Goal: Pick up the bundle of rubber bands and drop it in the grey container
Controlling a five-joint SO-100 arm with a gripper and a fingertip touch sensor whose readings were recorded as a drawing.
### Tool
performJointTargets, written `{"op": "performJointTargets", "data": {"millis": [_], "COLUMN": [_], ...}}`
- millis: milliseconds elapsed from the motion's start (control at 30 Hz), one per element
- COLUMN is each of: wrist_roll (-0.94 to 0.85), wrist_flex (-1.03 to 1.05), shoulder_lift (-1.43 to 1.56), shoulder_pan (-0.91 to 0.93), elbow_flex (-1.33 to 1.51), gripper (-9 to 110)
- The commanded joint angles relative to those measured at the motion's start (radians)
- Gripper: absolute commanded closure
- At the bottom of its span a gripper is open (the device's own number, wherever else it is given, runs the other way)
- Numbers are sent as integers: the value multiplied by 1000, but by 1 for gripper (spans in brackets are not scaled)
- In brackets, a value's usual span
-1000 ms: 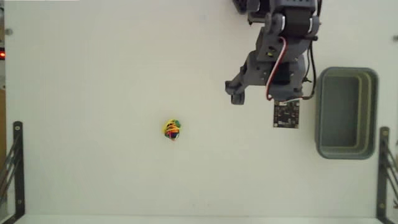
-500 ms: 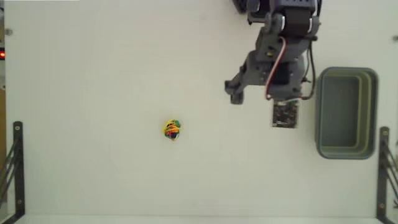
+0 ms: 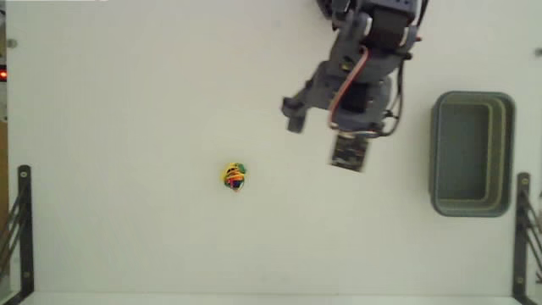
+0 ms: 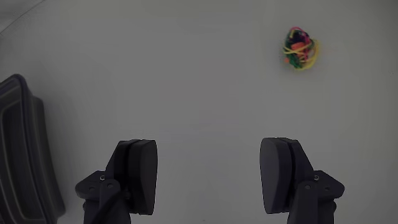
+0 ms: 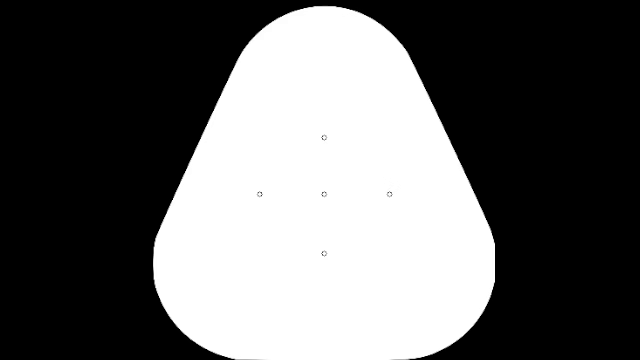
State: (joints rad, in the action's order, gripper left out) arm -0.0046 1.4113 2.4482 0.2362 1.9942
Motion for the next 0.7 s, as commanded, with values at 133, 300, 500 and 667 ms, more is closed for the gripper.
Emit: {"op": "performJointTargets", "data": {"millis": [133,300,500,667], "wrist_roll": [5,5,5,5], "wrist_flex": [19,19,19,19], "shoulder_lift": [32,32,32,32], "shoulder_pan": [106,166,235,284], "elbow_flex": [5,5,5,5], "gripper": [-9,-9,-9,-9]}}
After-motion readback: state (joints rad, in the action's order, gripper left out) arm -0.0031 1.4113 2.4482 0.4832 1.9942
